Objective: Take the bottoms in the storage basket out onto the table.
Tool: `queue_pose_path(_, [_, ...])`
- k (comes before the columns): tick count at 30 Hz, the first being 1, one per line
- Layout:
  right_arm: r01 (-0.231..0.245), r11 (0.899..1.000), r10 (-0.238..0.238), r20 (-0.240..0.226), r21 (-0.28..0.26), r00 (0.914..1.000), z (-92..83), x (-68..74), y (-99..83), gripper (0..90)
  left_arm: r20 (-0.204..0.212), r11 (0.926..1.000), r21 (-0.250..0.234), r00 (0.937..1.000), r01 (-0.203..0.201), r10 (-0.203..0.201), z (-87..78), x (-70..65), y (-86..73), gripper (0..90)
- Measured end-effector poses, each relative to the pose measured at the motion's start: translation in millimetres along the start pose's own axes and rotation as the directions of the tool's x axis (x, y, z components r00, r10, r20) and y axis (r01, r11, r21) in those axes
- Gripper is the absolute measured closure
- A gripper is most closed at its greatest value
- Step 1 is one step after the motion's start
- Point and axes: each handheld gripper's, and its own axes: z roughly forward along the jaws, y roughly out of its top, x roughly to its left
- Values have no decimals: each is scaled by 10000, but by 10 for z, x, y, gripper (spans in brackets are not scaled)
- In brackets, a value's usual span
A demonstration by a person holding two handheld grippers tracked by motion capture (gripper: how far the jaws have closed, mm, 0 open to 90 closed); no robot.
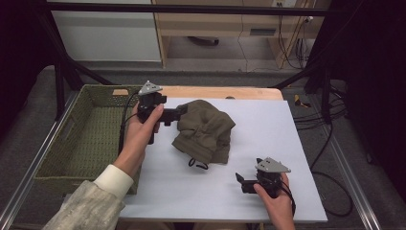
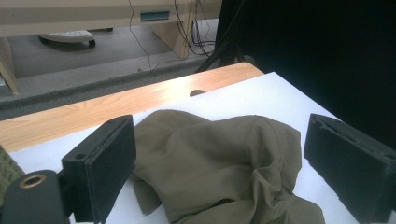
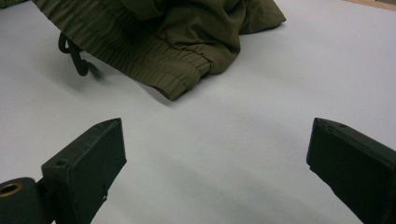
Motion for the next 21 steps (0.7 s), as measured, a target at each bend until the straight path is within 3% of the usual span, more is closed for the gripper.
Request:
queue_pose_path(5, [-140,9999,140,0,-8,9999,-8,-27,-5,57,31,9998,-91,9999,154,-154,-121,63,5,90])
queue_pose_path(16, [-162,9998,164,171,-97,9997,-34,-52,-7,59,-455,9994,-214,9986,260,-270,-334,228,6,90])
queue_pose_path(21, [-229,9997,230,164,-51,9996,-32,-58,-4,65,-623,9983,-311,9967,492,-511,-439,346,-12,90])
